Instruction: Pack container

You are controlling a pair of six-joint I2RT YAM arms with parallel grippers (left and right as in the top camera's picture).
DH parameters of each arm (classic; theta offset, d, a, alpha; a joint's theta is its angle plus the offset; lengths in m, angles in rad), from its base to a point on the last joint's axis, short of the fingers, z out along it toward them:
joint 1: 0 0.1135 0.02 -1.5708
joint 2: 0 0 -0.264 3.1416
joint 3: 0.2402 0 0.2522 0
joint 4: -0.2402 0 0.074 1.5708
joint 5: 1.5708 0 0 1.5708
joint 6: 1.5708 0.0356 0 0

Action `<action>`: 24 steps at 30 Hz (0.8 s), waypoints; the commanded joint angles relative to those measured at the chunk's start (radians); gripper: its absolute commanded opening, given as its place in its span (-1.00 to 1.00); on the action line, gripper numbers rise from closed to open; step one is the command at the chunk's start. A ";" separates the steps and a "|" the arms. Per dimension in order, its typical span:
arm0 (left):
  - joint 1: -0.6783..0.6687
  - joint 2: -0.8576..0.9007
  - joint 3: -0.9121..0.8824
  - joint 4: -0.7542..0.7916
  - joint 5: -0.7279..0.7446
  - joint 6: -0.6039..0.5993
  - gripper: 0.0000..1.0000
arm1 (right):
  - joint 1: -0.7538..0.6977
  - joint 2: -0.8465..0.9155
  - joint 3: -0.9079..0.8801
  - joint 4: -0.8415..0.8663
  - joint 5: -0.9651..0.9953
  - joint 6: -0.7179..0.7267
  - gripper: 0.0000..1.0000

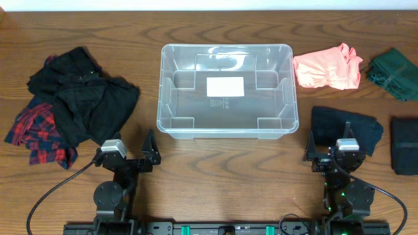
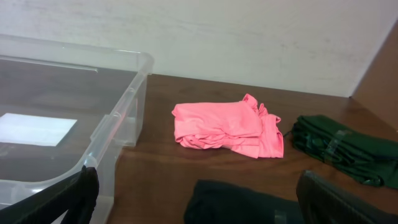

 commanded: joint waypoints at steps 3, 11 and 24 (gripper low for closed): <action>-0.003 -0.006 -0.012 -0.045 -0.059 0.062 0.96 | -0.006 -0.006 -0.003 -0.002 0.010 -0.010 0.98; -0.003 -0.006 -0.012 0.001 -0.067 0.061 0.96 | -0.006 -0.006 -0.003 -0.002 0.011 -0.010 0.99; 0.063 0.460 0.544 -0.352 -0.199 0.068 0.96 | -0.006 -0.006 -0.003 -0.002 0.011 -0.010 0.98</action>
